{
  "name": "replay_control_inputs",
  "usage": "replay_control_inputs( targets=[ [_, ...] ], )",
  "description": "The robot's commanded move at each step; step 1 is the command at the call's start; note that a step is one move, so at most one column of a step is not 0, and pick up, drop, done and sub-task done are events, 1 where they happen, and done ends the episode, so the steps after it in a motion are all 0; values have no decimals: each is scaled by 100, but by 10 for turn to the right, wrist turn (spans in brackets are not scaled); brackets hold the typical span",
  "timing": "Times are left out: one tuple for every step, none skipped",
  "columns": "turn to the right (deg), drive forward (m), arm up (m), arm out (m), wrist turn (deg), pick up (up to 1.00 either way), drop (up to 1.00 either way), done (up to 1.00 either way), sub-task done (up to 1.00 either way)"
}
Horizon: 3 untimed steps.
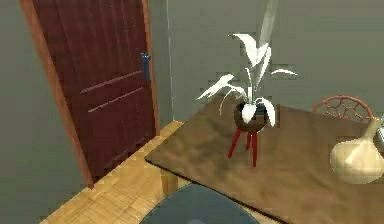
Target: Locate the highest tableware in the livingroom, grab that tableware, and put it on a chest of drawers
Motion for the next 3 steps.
replay_control_inputs(
  targets=[
    [450, 0, 0, 0, 0, 0, 0, 0, 0],
    [450, 0, 0, 0, 0, 0, 0, 0, 0],
    [330, 0, 0, 0, 0, 0, 0, 0, 0]
  ],
)
